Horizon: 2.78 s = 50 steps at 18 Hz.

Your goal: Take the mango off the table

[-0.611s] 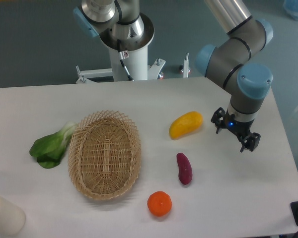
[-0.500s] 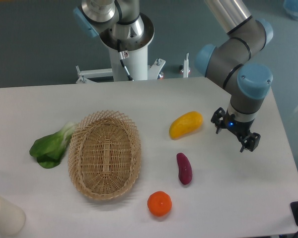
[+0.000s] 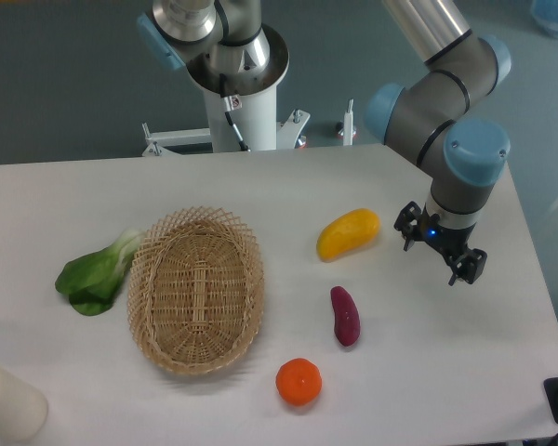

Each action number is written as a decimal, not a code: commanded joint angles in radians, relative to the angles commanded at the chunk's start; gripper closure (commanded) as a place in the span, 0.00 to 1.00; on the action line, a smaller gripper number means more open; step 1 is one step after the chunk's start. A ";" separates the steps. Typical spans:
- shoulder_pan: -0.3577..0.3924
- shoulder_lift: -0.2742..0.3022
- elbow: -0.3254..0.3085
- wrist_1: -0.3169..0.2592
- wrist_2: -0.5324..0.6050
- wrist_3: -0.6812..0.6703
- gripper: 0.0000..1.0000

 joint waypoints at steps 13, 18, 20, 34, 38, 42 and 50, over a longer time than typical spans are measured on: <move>-0.012 0.081 -0.145 0.000 -0.072 0.003 0.00; -0.026 0.121 -0.222 -0.002 -0.064 -0.005 0.00; -0.037 0.140 -0.242 -0.003 -0.063 -0.006 0.00; -0.140 0.135 -0.259 -0.052 0.112 -0.041 0.00; -0.147 0.124 -0.265 -0.046 0.158 -0.043 0.00; -0.152 0.115 -0.265 -0.044 0.176 -0.043 0.00; -0.155 0.109 -0.279 -0.034 0.178 -0.041 0.00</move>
